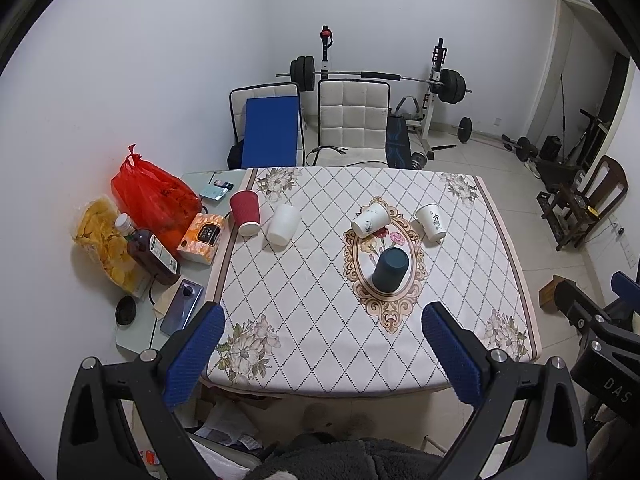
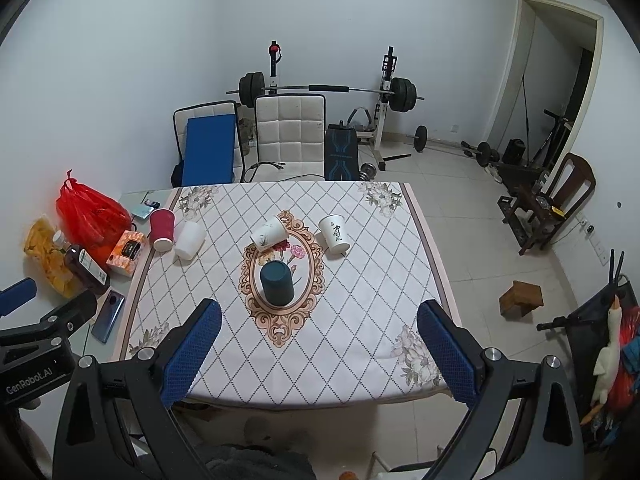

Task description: Flip cup upside down

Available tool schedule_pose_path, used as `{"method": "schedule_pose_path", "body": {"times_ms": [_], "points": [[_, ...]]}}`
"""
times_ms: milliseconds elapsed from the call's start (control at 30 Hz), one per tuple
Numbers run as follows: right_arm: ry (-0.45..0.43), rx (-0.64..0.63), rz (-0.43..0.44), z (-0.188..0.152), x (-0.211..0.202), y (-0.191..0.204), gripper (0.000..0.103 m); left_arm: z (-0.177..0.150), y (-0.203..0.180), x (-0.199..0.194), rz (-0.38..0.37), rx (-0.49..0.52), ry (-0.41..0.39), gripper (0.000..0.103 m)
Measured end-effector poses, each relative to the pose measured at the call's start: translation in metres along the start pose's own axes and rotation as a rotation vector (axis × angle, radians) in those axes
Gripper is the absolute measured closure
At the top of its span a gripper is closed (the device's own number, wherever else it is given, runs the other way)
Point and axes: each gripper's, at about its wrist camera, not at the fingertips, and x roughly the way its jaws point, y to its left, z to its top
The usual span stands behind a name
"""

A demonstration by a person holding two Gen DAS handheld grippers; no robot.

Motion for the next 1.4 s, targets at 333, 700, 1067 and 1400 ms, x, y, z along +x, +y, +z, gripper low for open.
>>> {"method": "schedule_pose_path", "body": {"times_ms": [333, 700, 1067, 1400], "points": [[0.001, 0.0, 0.009, -0.0004, 0.0019, 0.0005, 0.003, 0.0012, 0.0046, -0.0022, 0.002, 0.002, 0.004, 0.002], [0.0, -0.005, 0.013, -0.0012, 0.0036, 0.0009, 0.003, 0.0017, 0.0056, -0.0033, 0.003, 0.008, 0.003, 0.002], [-0.001, -0.014, 0.012, -0.0028, 0.006, 0.0003, 0.003, 0.0019, 0.007, -0.0042, -0.002, 0.009, 0.005, 0.002], [0.002, -0.017, 0.012, -0.0051, 0.0083, -0.0027, 0.003, -0.0026, 0.0052, -0.0018, -0.012, 0.016, 0.013, 0.002]]}}
